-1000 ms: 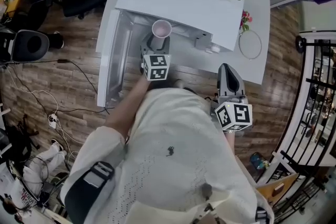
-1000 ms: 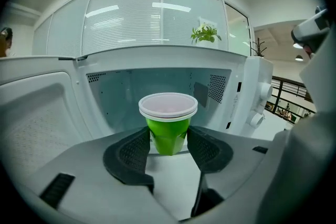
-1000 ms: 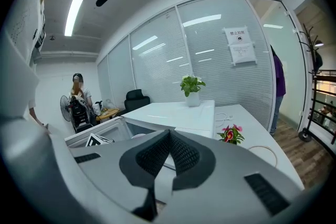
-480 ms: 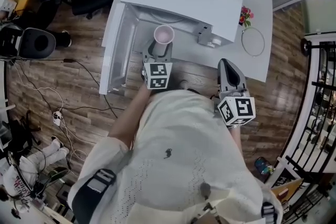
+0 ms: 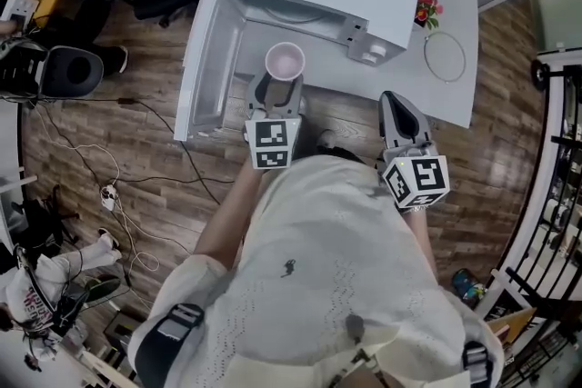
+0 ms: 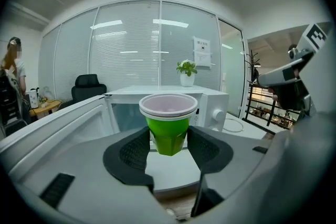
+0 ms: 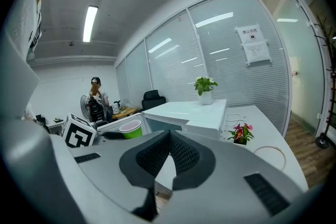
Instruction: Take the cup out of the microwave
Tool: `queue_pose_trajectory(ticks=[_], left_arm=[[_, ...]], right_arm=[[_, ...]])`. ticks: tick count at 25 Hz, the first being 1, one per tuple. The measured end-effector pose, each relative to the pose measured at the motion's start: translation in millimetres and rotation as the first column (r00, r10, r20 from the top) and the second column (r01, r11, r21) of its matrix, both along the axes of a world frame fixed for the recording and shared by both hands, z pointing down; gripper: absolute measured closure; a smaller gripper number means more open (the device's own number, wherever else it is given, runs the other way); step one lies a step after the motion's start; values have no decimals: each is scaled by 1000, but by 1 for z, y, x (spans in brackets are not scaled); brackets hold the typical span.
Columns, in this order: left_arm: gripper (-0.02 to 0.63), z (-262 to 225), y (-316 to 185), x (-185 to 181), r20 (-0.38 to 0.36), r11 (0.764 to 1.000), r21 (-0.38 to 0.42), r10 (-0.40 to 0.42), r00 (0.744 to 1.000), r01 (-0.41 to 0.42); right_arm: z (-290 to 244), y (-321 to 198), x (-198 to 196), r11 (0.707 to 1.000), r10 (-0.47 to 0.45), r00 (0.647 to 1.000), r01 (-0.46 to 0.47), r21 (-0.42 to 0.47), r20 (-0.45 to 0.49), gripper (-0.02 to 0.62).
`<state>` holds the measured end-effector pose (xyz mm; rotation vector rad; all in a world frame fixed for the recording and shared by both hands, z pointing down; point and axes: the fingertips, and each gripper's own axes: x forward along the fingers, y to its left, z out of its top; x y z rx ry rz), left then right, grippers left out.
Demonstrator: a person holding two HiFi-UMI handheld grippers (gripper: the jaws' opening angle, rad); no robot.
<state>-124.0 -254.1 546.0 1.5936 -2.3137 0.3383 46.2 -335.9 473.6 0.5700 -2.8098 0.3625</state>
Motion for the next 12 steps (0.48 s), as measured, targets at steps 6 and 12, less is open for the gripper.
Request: queue_pose_trajectory(ticks=[6, 12], left_arm=[[362, -13, 17, 28, 2, 1000, 6, -9, 1000, 9], [362, -13, 34, 55, -4, 1000, -1, 3, 1000, -3]], right_arm=[[5, 10, 15, 999, -32, 999, 32, 1, -12, 586], [10, 22, 26, 998, -61, 998, 61, 2, -21, 586]])
